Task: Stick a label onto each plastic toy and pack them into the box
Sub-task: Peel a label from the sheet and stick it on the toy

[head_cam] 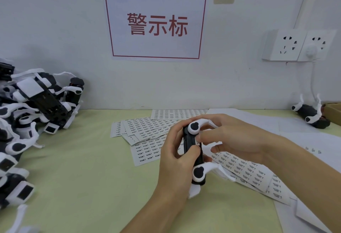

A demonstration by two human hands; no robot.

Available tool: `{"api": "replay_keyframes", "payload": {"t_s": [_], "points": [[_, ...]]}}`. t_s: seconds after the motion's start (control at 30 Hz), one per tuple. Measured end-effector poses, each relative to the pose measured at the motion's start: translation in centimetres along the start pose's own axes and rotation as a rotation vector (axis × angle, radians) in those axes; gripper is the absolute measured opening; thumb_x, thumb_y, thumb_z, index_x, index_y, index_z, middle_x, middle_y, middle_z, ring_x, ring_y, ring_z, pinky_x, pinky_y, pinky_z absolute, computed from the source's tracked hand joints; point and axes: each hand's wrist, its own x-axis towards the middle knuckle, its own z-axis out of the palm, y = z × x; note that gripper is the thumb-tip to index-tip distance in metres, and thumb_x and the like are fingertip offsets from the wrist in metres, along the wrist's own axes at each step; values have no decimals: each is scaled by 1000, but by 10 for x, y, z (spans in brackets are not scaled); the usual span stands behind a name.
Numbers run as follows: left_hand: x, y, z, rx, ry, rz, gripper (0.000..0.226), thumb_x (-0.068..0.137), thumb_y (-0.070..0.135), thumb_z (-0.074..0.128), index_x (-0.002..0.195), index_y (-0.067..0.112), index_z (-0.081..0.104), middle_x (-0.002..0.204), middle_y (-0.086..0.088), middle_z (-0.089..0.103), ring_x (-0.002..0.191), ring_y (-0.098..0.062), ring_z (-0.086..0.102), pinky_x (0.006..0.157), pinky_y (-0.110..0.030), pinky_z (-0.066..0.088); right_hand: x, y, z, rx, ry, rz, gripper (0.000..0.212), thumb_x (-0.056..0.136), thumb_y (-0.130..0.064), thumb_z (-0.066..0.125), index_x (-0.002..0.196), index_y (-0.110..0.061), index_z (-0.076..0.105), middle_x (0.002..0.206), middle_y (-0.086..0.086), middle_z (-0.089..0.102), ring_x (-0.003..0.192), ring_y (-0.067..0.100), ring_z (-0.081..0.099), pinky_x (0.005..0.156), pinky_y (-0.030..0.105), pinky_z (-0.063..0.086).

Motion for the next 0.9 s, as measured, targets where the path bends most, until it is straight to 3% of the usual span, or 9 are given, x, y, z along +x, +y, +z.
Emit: {"api": "replay_keyframes", "payload": {"t_s": [0.2,0.47,0.9], "points": [[1,-1,-2,-13,9,-27,46,76,5,56,113,31,67,118,-5,70,91,-41,68,79,-51,59,0,0,-1,-26,33,12,28,91,-13,59,109,-31,70,99,-6,67,86,11,55,76,30,44],[1,1,-3,-89,23,-78,46,74,5,58,113,28,66,116,-9,70,71,-33,68,64,-37,57,-2,0,-3,-7,-13,-5,29,96,-9,54,113,-27,69,114,2,68,88,7,57,74,27,43],[1,1,-3,-71,18,-76,44,74,6,59,111,29,67,115,-6,70,74,-34,68,70,-42,59,0,4,-4,-29,21,3,17,94,-16,63,108,-24,70,111,-2,70,93,6,63,75,27,44]]}}
